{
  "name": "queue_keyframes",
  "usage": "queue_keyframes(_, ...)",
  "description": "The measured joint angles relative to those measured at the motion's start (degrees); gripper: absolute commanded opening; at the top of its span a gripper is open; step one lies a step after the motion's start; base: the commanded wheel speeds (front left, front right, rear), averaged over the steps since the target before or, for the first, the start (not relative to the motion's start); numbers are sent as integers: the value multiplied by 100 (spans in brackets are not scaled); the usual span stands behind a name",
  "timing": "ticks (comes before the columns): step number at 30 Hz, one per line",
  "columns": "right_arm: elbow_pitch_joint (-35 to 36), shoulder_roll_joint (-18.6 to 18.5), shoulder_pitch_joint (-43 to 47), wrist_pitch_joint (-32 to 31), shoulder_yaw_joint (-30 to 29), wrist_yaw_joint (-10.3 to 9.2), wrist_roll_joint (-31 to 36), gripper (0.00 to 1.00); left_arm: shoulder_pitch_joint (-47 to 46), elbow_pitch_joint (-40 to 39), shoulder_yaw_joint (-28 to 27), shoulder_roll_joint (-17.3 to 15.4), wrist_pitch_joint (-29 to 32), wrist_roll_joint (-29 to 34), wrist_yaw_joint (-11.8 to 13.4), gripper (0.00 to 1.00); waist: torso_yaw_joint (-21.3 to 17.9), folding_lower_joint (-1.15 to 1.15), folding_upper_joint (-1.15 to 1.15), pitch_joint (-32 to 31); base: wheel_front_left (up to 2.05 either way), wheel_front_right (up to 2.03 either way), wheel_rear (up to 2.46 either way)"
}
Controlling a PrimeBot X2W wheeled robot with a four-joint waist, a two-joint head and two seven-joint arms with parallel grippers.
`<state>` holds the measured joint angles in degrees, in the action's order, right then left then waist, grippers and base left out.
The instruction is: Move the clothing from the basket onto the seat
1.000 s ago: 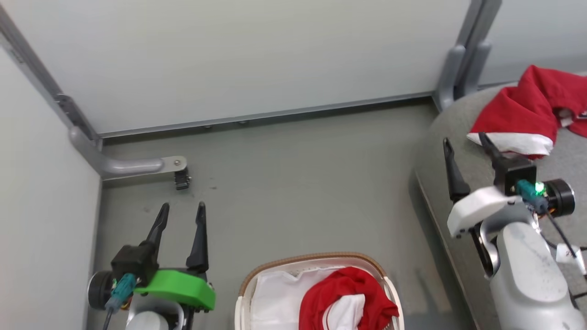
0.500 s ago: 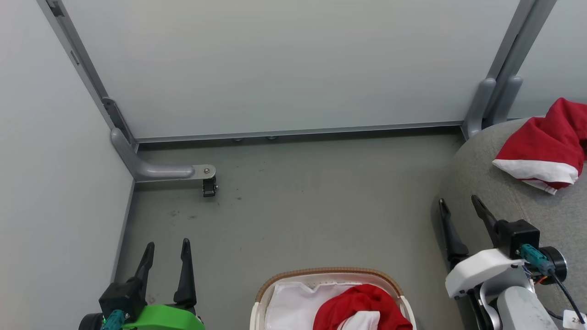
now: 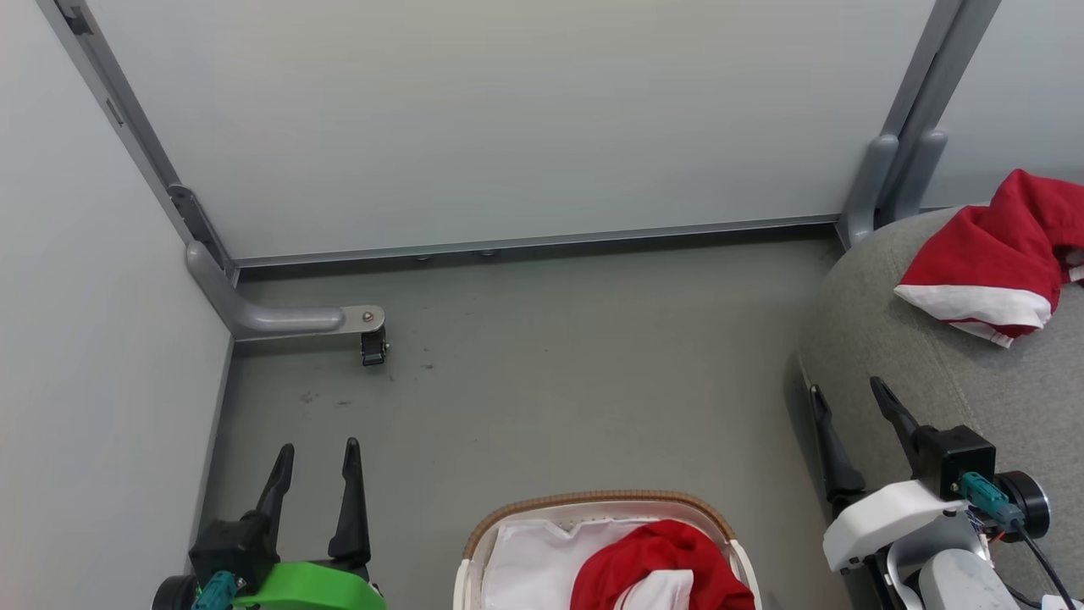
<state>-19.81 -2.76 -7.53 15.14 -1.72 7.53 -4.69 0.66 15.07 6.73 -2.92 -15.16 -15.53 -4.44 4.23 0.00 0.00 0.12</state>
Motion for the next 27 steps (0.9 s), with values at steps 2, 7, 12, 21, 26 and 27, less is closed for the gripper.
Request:
queue_keyframes(2, 5, -1, 3, 0, 8, 0, 0, 100, 0, 7, 10, 0, 1, 0, 0, 100, -1, 0, 0, 3, 0, 0, 0)
queue_keyframes(7, 9, 0, 11, 0, 11, 0, 5, 100, 0, 23, 13, 1, 1, 0, 0, 100, 7, 0, 0, 1, 0, 0, 0)
queue_keyframes(12, 11, 0, 10, 0, 0, 0, 5, 100, -1, 41, 23, 1, 0, 1, -1, 100, 17, 0, 0, -4, 0, 0, 0)
queue_keyframes(21, 9, 0, 11, 0, -32, 0, 14, 100, -5, 78, 41, 2, 0, 1, -2, 100, 16, 0, 0, -23, 0, 0, 0)
queue_keyframes(26, 20, 1, 7, 0, -97, 0, 31, 100, -70, 134, 183, 3, 1, -1, -19, 100, -3, 0, 0, 15, 0, 0, 0)
queue_keyframes(27, 34, 1, 5, 0, -124, 0, 44, 100, -142, 144, 235, 2, 1, -1, -35, 100, -8, 0, 0, 28, 0, 0, 0)
